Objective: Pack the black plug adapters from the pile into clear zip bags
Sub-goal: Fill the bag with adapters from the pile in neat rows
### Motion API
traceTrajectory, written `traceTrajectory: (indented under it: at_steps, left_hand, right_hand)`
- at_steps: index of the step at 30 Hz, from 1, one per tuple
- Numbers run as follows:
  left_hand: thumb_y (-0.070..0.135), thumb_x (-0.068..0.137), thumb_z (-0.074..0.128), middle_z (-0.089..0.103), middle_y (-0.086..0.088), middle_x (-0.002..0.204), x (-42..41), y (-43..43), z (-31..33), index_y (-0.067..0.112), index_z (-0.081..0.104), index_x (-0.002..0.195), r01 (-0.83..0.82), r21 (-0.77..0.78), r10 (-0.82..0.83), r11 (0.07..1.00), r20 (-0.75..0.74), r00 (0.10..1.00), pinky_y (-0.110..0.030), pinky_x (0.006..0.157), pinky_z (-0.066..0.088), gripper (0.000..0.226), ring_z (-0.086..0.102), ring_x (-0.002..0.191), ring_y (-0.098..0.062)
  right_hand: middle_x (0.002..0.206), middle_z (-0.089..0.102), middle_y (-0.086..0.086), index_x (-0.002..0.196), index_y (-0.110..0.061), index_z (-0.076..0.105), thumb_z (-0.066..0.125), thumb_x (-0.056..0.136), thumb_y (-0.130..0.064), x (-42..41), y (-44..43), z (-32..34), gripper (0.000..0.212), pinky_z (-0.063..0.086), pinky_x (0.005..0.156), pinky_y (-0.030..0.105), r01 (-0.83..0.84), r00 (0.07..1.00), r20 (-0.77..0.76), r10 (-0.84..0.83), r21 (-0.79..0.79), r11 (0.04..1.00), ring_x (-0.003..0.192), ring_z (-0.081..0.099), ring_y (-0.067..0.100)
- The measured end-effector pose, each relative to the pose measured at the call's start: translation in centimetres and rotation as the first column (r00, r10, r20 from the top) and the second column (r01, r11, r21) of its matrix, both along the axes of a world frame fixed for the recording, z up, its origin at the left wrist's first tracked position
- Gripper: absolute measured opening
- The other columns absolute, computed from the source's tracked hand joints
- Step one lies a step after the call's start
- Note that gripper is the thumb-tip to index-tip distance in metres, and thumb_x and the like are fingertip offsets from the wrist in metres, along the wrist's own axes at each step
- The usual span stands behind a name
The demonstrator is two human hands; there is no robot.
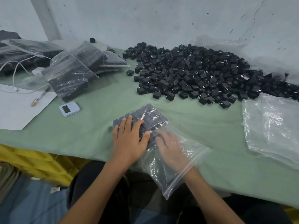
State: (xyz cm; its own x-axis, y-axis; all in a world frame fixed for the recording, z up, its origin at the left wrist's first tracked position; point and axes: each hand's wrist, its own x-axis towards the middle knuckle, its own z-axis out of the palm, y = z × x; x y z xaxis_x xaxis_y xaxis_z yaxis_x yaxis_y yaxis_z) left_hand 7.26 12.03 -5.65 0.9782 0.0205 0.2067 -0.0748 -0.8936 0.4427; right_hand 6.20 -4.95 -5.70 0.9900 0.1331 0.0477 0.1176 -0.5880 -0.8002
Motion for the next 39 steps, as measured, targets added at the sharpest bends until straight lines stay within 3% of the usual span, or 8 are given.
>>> traceTrajectory:
  at_steps: [5, 15, 24, 29, 31, 34, 36, 39]
  left_hand:
    - [0.065, 0.093, 0.027, 0.014, -0.001, 0.166, 0.0, 0.0, -0.1, 0.043, 0.031, 0.143, 0.001, 0.003, -0.001, 1.0, 0.0, 1.0, -0.04, 0.119, -0.01, 0.054, 0.0, 0.153, -0.016]
    - [0.062, 0.096, 0.032, 0.013, -0.001, 0.166, -0.1, -0.1, 0.3, 0.042, 0.032, 0.145, 0.0, 0.001, 0.0, 1.0, -0.018, 1.0, -0.04, 0.119, -0.01, 0.053, 0.0, 0.153, -0.017]
    - [0.066, 0.093, 0.038, 0.02, -0.004, 0.164, 0.6, -1.0, 2.3, 0.035, 0.046, 0.133, -0.021, -0.014, 0.02, 1.0, -0.066, 0.998, -0.041, 0.12, -0.002, 0.051, 0.008, 0.152, -0.019]
    - [0.075, 0.089, 0.036, 0.013, -0.001, 0.166, 0.2, -1.4, 1.8, 0.033, 0.037, 0.138, -0.027, 0.001, 0.027, 1.0, -0.039, 0.999, -0.04, 0.122, -0.006, 0.065, 0.002, 0.153, -0.016]
    - [0.077, 0.088, 0.034, 0.012, -0.001, 0.166, 0.2, -1.4, 1.9, 0.033, 0.036, 0.14, -0.029, 0.012, 0.029, 1.0, -0.039, 0.999, -0.04, 0.122, -0.005, 0.068, 0.002, 0.153, -0.016]
    - [0.076, 0.088, 0.035, 0.012, 0.0, 0.166, 0.2, -1.5, 2.0, 0.032, 0.035, 0.142, -0.038, 0.018, 0.038, 0.999, -0.049, 0.998, -0.039, 0.122, -0.006, 0.07, 0.002, 0.153, -0.015]
    - [0.075, 0.088, 0.036, 0.012, 0.001, 0.167, 0.2, -1.4, 1.9, 0.033, 0.034, 0.143, -0.04, 0.019, 0.04, 0.999, -0.046, 0.998, -0.039, 0.122, -0.007, 0.069, 0.001, 0.153, -0.015]
    - [0.076, 0.087, 0.036, 0.012, 0.002, 0.166, 0.3, -1.4, 1.7, 0.034, 0.035, 0.142, -0.05, 0.003, 0.05, 0.999, -0.025, 0.998, -0.037, 0.121, -0.008, 0.069, 0.0, 0.153, -0.013]
  right_hand:
    - [0.118, 0.056, -0.014, 0.118, -0.031, 0.062, 0.044, 0.1, -0.031, -0.1, 0.1, 0.0, 0.026, 0.039, 0.107, 0.034, 0.041, 0.999, 0.016, -0.042, 0.05, 0.998, 0.115, 0.048, 0.002]
    - [0.125, 0.052, -0.018, 0.126, -0.036, 0.058, 0.046, 0.1, -0.034, 0.1, -0.2, -0.1, 0.029, 0.029, 0.093, 0.007, -0.015, 0.999, -0.032, 0.016, 0.027, 1.0, 0.11, 0.043, -0.014]
    - [0.132, 0.052, -0.004, 0.135, -0.031, 0.054, 0.044, 0.104, -0.03, -0.6, -0.6, 1.0, 0.033, 0.033, 0.112, 0.029, -0.088, 0.996, -0.003, 0.088, -0.05, 0.995, 0.125, 0.043, 0.009]
    - [0.115, 0.055, -0.009, 0.127, -0.023, 0.061, 0.05, 0.1, -0.015, -0.6, -0.6, 1.4, 0.03, 0.031, 0.094, 0.001, -0.105, 0.993, 0.059, 0.106, -0.035, 0.994, 0.109, 0.044, -0.014]
    - [0.12, 0.057, -0.003, 0.13, -0.017, 0.059, 0.051, 0.099, -0.01, -0.7, -0.7, 1.4, 0.032, 0.035, 0.099, 0.008, -0.107, 0.992, 0.054, 0.111, -0.077, 0.991, 0.112, 0.047, -0.008]
    - [0.141, 0.051, 0.006, 0.147, -0.011, 0.042, 0.05, 0.102, -0.013, -1.7, -0.8, 2.4, 0.046, 0.035, 0.114, 0.033, -0.114, 0.992, 0.034, 0.119, -0.127, 0.985, 0.131, 0.046, 0.015]
    - [0.147, 0.047, 0.013, 0.148, -0.004, 0.039, 0.051, 0.104, -0.018, -3.4, -1.8, 3.2, 0.048, 0.035, 0.116, 0.035, -0.117, 0.993, 0.015, 0.12, -0.129, 0.985, 0.138, 0.045, 0.024]
    - [0.151, 0.039, 0.03, 0.14, 0.015, 0.042, 0.052, 0.098, 0.003, -8.2, -5.7, 4.3, 0.045, 0.032, 0.117, 0.033, -0.434, 0.899, -0.098, 0.428, -0.056, 0.899, 0.14, 0.042, 0.033]
